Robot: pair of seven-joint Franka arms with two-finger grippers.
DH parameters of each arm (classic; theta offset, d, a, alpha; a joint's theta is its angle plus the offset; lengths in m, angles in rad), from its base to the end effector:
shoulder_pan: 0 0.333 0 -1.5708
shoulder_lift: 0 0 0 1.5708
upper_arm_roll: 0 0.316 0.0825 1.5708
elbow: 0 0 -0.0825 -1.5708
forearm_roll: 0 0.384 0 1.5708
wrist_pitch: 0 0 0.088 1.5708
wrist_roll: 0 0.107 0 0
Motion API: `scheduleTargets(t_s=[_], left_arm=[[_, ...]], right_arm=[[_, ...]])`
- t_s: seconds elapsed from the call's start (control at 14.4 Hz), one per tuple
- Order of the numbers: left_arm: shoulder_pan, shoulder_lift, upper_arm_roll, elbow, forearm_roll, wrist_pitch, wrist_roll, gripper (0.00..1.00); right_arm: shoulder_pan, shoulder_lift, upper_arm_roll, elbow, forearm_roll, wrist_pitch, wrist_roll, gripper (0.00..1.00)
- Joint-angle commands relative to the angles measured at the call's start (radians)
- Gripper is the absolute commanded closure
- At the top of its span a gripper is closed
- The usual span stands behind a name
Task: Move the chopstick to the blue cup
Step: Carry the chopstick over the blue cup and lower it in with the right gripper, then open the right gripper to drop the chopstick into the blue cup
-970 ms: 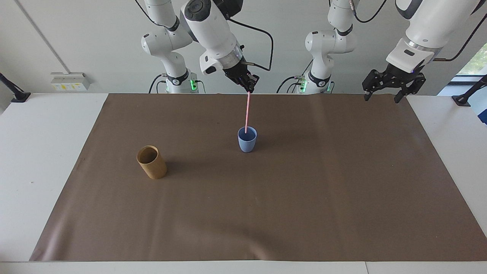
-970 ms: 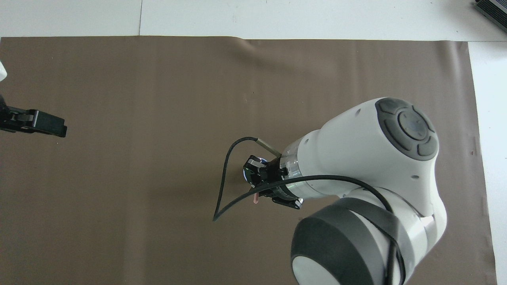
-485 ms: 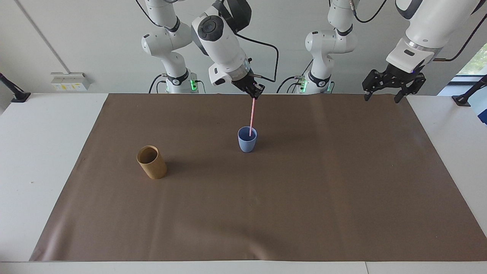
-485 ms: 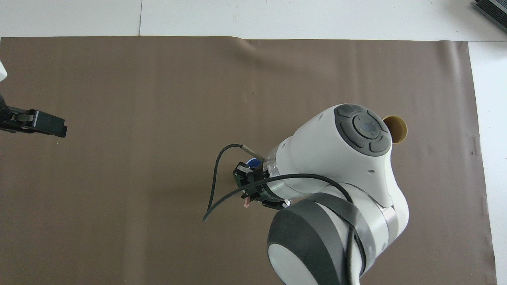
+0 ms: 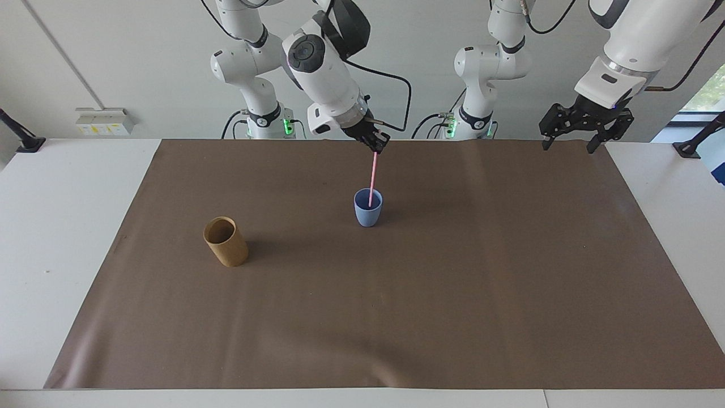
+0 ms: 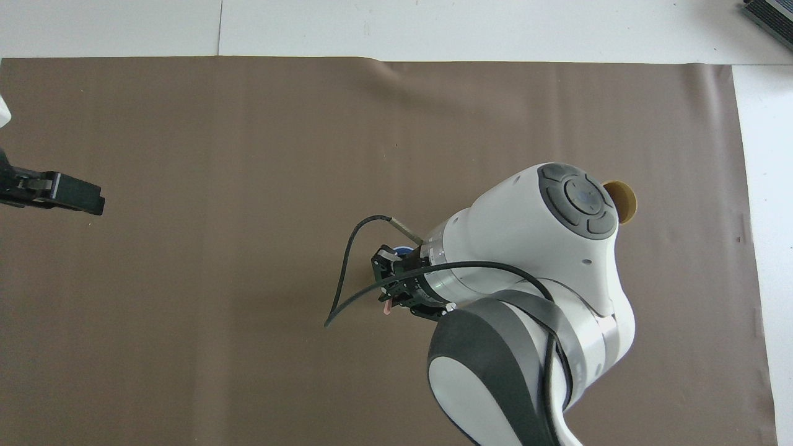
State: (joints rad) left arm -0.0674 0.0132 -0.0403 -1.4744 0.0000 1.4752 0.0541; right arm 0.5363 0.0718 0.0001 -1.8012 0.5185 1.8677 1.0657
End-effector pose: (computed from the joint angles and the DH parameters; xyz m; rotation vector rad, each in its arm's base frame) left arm 0.5460 -0.0589 0.6539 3.1311 -0.2539 -0.0195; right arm 0.4848 0.3324 0.5089 -2.5964 0.9265 0.5052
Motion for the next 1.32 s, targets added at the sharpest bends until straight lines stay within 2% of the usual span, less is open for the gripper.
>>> scheduleTargets(t_s=[0.0, 0.28, 0.35, 0.42, 0.48, 0.9, 0.97, 1.25], left_arm=[[0.012, -0.018, -0.010, -0.017, 0.018, -0.012, 0.007, 0.00], [0.012, -0.018, -0.010, -0.017, 0.018, -0.012, 0.007, 0.00], [0.012, -0.018, -0.010, -0.017, 0.017, -0.012, 0.007, 0.00], [0.012, -0.018, -0.010, -0.017, 0.017, -0.012, 0.007, 0.00], [0.012, -0.018, -0.010, -0.017, 0.017, -0.012, 0.007, 0.00], [0.012, -0.018, -0.010, -0.017, 0.018, -0.012, 0.007, 0.00], [0.012, -0.018, -0.010, -0.015, 0.018, -0.012, 0.007, 0.00], [0.012, -0.018, -0.010, -0.017, 0.018, -0.012, 0.007, 0.00]], right_arm=[[-0.019, 0.008, 0.006, -0.027, 0.043, 0.033, -0.015, 1.00], [-0.042, 0.045, 0.006, -0.030, 0.060, 0.077, -0.016, 1.00], [-0.050, 0.051, 0.006, -0.030, 0.067, 0.083, -0.016, 0.73], [-0.047, 0.054, 0.006, -0.032, 0.078, 0.100, -0.016, 0.18], [-0.044, 0.054, 0.006, -0.032, 0.077, 0.117, -0.016, 0.00], [-0.059, 0.042, -0.003, 0.019, 0.048, 0.088, -0.078, 0.00], [-0.070, 0.028, -0.005, 0.031, 0.008, 0.079, -0.095, 0.00], [-0.120, -0.021, -0.003, 0.059, -0.299, 0.070, -0.248, 0.00]])
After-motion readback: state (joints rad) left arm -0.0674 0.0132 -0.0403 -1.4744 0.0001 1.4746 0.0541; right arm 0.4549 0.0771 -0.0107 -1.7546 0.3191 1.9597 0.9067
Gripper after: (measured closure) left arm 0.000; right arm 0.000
